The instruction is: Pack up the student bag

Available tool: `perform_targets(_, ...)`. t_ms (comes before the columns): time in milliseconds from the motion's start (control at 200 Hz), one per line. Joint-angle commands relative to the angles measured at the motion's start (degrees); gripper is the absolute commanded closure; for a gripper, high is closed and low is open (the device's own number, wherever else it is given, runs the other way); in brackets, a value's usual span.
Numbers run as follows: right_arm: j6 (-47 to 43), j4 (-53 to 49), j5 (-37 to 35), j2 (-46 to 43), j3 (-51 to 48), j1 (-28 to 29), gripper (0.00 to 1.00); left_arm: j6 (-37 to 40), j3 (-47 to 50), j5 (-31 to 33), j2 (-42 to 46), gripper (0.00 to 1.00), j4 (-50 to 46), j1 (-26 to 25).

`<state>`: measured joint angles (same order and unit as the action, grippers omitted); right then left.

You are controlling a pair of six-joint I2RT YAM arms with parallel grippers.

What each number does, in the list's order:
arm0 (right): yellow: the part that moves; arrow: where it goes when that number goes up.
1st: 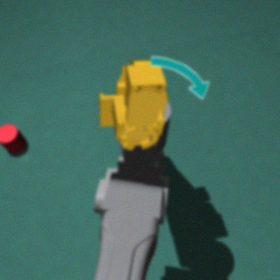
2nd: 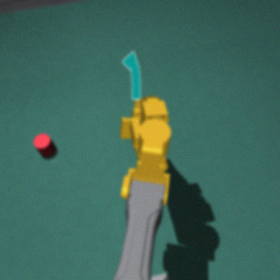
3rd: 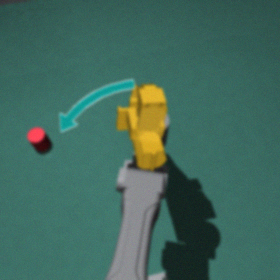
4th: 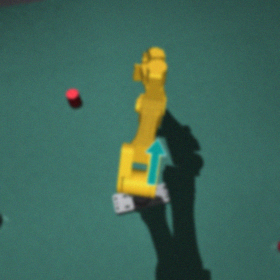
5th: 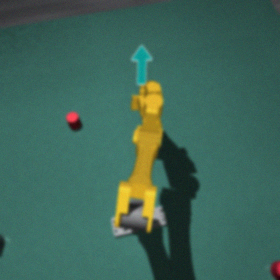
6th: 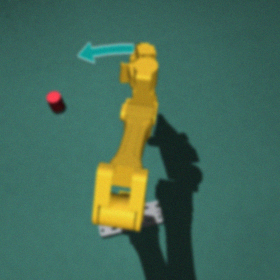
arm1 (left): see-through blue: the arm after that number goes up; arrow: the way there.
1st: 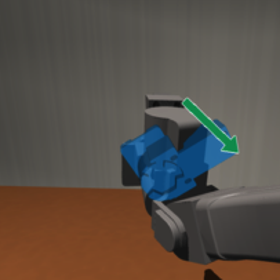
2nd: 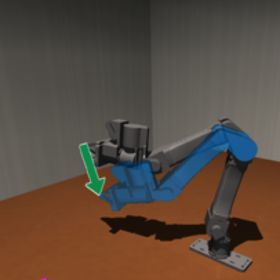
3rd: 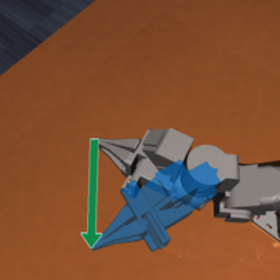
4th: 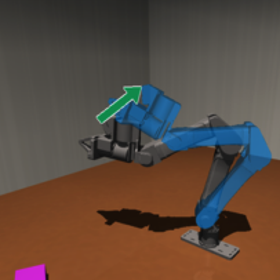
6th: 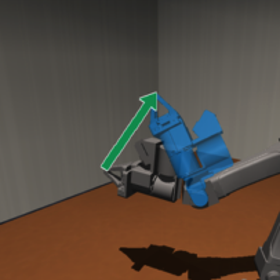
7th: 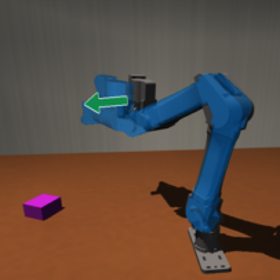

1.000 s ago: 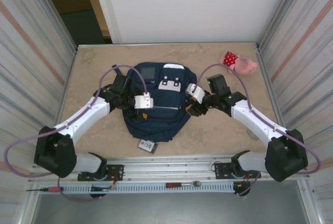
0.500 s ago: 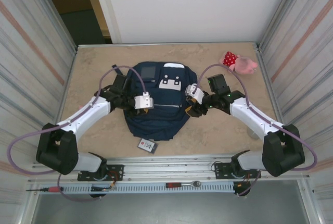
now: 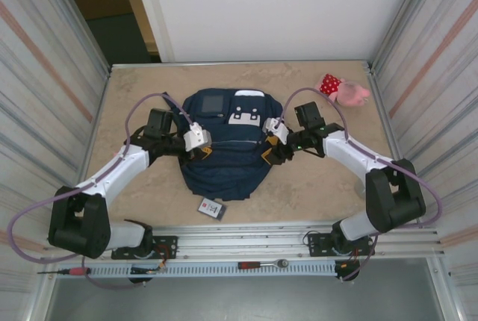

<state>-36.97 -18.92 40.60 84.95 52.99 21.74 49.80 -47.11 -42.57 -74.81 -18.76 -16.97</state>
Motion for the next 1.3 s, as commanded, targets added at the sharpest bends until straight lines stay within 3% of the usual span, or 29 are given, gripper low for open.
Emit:
perform_targets(0, -2.19, 0.75, 3.64, 2.45, 2.98, -0.11, 0.43, -1.55, -0.79, -6.21, -0.16, 0.99, 3.73, 0.32)
perform_targets(306, -5.6, -6.84, 11.34, 7.05, 7.28, -0.64, 0.51, -1.71, -1.29, -6.17, -0.35, 0.99, 3.31, 0.27)
perform_targets(621, -4.32, -13.78, 14.23, 7.22, 9.67, -1.42, 0.84, -2.13, -2.5, -4.85, -1.28, 0.99, 2.9, 0.34)
perform_targets(681, -3.67, -13.5, 13.71, 7.38, 9.8, -1.38, 0.81, -2.16, -2.46, -5.13, -1.15, 0.99, 2.88, 0.3)
perform_targets(756, -2.54, -12.51, 12.04, 7.68, 9.85, -1.47, 0.67, -2.17, -2.47, -5.39, -1.13, 0.99, 2.87, 0.27)
perform_targets(962, -2.54, -11.83, 10.38, 6.47, 9.66, -4.61, 0.56, -1.94, -2.13, -5.57, -0.64, 0.99, 3.11, 0.34)
perform_targets(1298, -2.73, -8.6, 9.72, 9.29, 10.04, -3.53, 0.48, -1.9, -2.19, -5.95, -0.41, 0.98, 3.09, 0.28)
